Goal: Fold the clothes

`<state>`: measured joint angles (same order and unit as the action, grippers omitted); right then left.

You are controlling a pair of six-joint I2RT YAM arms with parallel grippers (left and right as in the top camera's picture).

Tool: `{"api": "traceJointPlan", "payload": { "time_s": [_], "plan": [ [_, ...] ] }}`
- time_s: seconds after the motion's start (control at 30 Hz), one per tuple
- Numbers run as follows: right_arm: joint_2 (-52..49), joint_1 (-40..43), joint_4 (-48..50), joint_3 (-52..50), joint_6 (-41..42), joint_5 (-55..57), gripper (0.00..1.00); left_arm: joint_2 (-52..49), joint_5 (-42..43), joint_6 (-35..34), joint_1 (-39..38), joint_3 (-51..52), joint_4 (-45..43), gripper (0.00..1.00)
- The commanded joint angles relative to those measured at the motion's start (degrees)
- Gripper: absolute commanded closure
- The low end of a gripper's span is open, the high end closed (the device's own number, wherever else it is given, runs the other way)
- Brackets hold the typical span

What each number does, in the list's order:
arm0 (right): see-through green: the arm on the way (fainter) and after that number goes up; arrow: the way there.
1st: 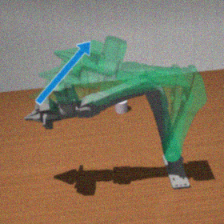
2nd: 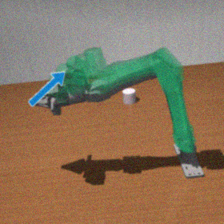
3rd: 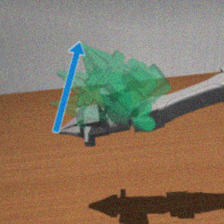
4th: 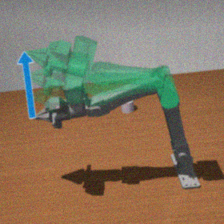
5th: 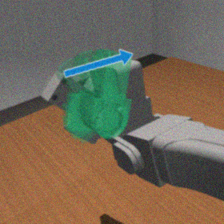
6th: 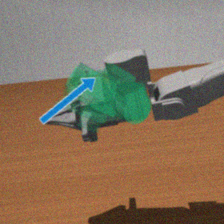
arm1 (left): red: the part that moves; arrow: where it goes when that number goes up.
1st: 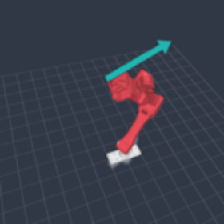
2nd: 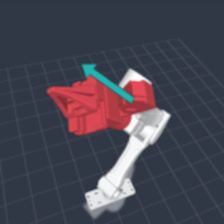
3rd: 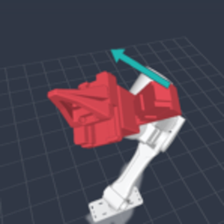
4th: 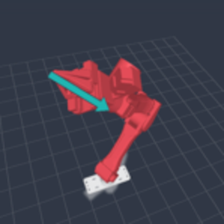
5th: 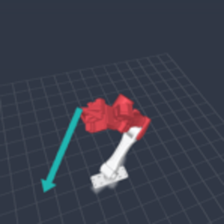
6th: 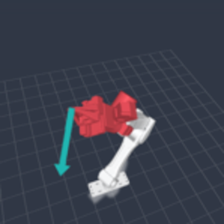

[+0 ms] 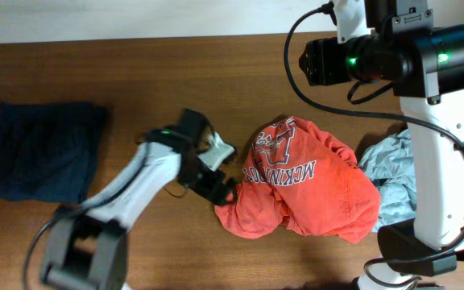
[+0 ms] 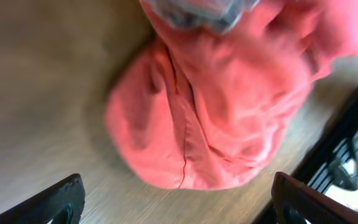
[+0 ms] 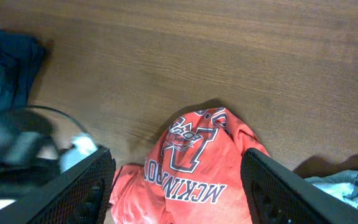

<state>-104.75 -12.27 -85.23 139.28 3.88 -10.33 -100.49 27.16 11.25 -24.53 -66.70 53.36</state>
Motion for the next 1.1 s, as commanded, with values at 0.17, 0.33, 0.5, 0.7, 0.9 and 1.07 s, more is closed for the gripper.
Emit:
{"api": "traceJointPlan", "payload": {
  "time_s": [0.17, 0.33, 0.5, 0.7, 0.9, 1.07],
  "plan": [
    [1.3, -0.4, -0.8, 0.5, -0.5, 0.5, 0.32, -10.7, -1.0, 0.0, -1.1, -0.1, 0.5, 0.34],
    [1.5, -0.4, -1.2, 0.5, -0.5, 0.5, 0.32, -10.8, -1.5, 1.1, -1.1, -0.1, -3.0, 0.64],
    [1.9, -0.4, -1.2, 0.5, -0.5, 0.5, 0.31, -10.8, -2.5, 1.0, -0.9, -3.6, 0.0, 1.00],
    [2.2, -0.4, -1.2, 0.5, -0.5, 2.2, 0.26, -7.1, -19.7, -4.1, 5.2, -39.3, 26.7, 1.00],
    [2.2, -0.4, -3.0, 0.5, -0.5, 4.0, 0.26, -5.3, -20.9, -4.1, 8.7, -55.8, 28.4, 0.99],
    [2.1, -0.4, -4.6, -0.9, -0.5, 5.0, 0.26, -5.1, -25.9, -6.3, 10.9, -56.8, 27.8, 1.00]
  ]
}}
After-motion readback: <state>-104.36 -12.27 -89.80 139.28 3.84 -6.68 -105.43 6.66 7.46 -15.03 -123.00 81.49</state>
